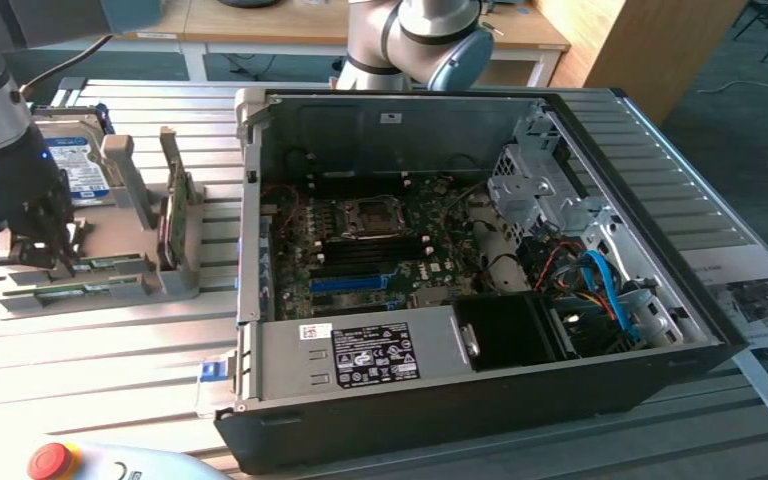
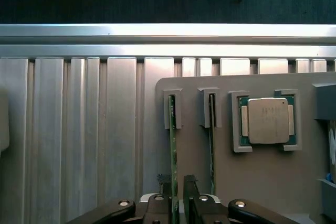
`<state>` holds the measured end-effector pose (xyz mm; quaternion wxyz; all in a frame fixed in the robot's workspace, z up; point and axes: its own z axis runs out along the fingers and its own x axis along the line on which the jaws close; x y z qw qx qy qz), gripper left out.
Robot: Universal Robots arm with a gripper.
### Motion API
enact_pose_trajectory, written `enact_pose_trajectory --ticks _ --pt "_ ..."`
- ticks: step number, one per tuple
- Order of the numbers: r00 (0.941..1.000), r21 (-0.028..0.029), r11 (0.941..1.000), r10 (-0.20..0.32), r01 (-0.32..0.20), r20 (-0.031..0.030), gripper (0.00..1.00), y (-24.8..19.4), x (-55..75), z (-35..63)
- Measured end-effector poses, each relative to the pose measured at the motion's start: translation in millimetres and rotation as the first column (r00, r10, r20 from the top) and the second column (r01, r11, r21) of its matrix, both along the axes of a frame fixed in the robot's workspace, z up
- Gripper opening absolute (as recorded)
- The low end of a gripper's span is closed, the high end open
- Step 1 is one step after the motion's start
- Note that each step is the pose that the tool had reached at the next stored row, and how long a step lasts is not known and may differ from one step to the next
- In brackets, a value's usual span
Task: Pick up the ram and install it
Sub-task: 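Pick up the ram and move it above insertion slot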
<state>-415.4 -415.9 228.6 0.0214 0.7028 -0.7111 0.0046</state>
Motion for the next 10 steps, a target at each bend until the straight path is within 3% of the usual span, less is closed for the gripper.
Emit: enact_pose_trajectory --ticks 10 --pt "1.0000 0.0000 1.0000 0.000 0.000 0.0000 0.24 -1.9 9.6 0.0"
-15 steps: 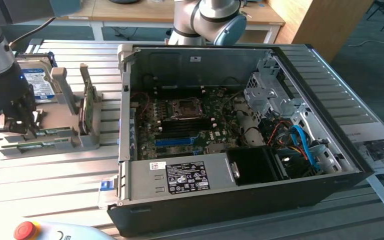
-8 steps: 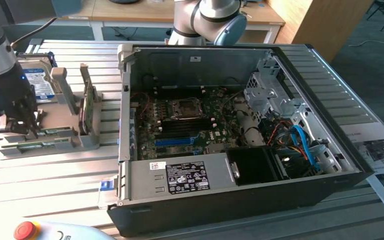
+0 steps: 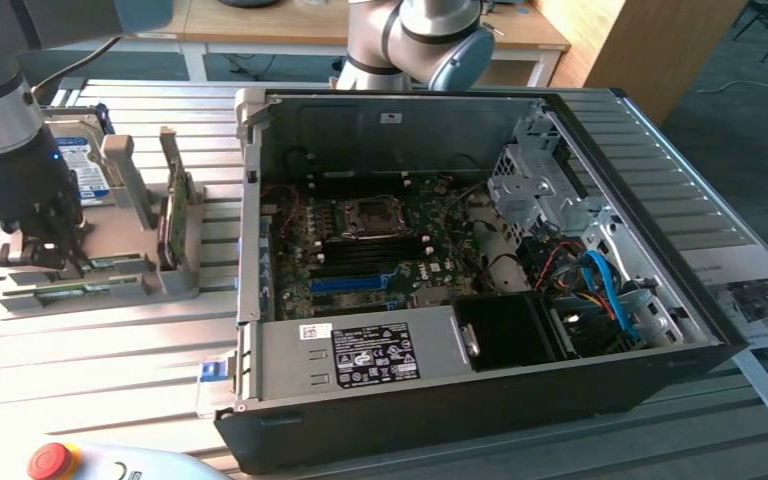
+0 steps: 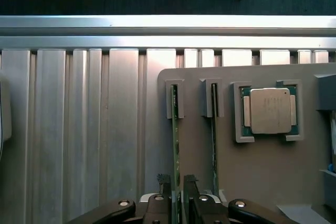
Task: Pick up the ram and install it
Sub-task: 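Pick up the ram and move it above insertion slot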
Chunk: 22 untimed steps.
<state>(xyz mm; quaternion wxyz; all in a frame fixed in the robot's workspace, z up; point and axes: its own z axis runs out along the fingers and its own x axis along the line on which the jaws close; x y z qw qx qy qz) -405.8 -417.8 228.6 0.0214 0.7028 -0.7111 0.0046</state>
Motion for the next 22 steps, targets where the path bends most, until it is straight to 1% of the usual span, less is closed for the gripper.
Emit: enact_pose_trajectory --ticks 5,11,22 --pt "1.0000 0.0002 1.0000 0.000 0.000 0.0002 0.24 -0.2 4.9 -0.1" --pt "1.0000 -0.0001 1.0000 0.000 0.000 -0.0001 0.24 -0.3 5.0 -0.4" --pt "1.0000 0.0000 1.0000 0.000 0.000 0.0000 0.24 -0.3 5.0 -9.8"
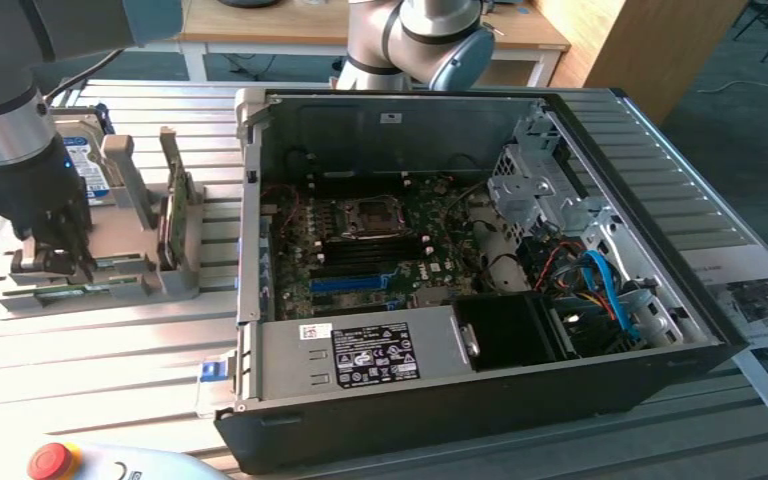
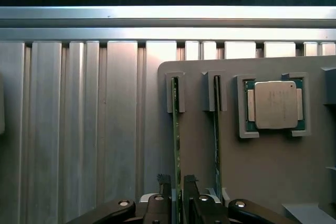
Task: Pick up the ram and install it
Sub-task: 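Pick up the ram and move it above insertion slot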
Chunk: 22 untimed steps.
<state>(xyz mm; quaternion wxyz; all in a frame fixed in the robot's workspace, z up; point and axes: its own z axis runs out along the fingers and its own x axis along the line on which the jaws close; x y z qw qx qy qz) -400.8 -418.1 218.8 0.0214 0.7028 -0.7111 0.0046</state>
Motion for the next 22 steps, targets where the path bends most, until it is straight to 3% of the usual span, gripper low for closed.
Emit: enact_pose_trajectory --ticks 22 --pt "0.9999 -0.0005 0.9999 0.014 -0.014 0.0001 0.24 0.7 0.1 -0.9"
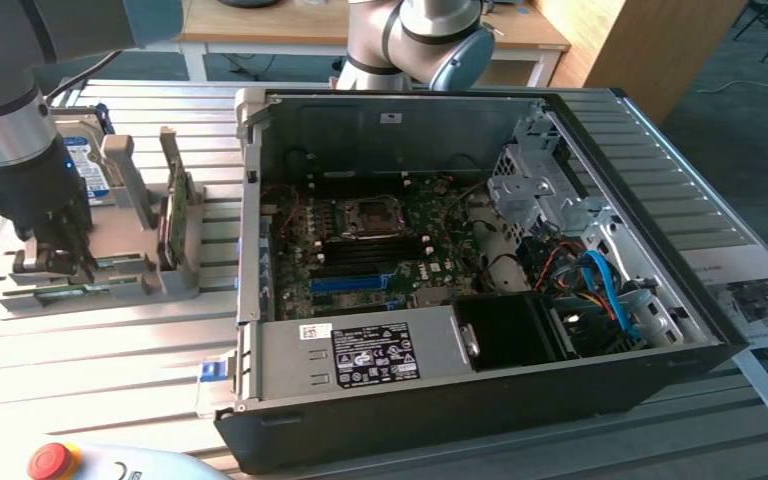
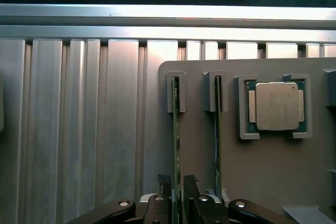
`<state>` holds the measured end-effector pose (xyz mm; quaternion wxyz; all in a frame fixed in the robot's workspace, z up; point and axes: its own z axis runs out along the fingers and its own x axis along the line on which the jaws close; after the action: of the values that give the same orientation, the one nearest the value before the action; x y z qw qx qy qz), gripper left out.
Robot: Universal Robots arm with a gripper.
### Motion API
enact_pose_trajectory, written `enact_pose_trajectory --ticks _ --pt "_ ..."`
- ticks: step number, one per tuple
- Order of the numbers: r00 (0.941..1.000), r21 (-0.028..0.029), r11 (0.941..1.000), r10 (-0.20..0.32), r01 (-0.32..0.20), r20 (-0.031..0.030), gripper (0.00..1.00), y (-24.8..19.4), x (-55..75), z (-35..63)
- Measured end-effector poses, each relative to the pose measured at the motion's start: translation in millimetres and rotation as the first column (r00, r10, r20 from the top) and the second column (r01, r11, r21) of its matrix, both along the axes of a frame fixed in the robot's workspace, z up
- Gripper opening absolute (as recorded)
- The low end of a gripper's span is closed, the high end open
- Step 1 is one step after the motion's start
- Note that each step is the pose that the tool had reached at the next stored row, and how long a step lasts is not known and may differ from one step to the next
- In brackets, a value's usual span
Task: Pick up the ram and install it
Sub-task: 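Pick up the ram and move it above insertion slot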
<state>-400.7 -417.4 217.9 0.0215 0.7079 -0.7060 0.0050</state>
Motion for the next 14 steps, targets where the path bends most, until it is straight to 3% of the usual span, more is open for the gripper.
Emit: enact_pose_trajectory --ticks 14 --pt "1.0000 -0.0001 1.0000 0.000 0.000 0.0002 0.24 3.8 0.0 -12.4"
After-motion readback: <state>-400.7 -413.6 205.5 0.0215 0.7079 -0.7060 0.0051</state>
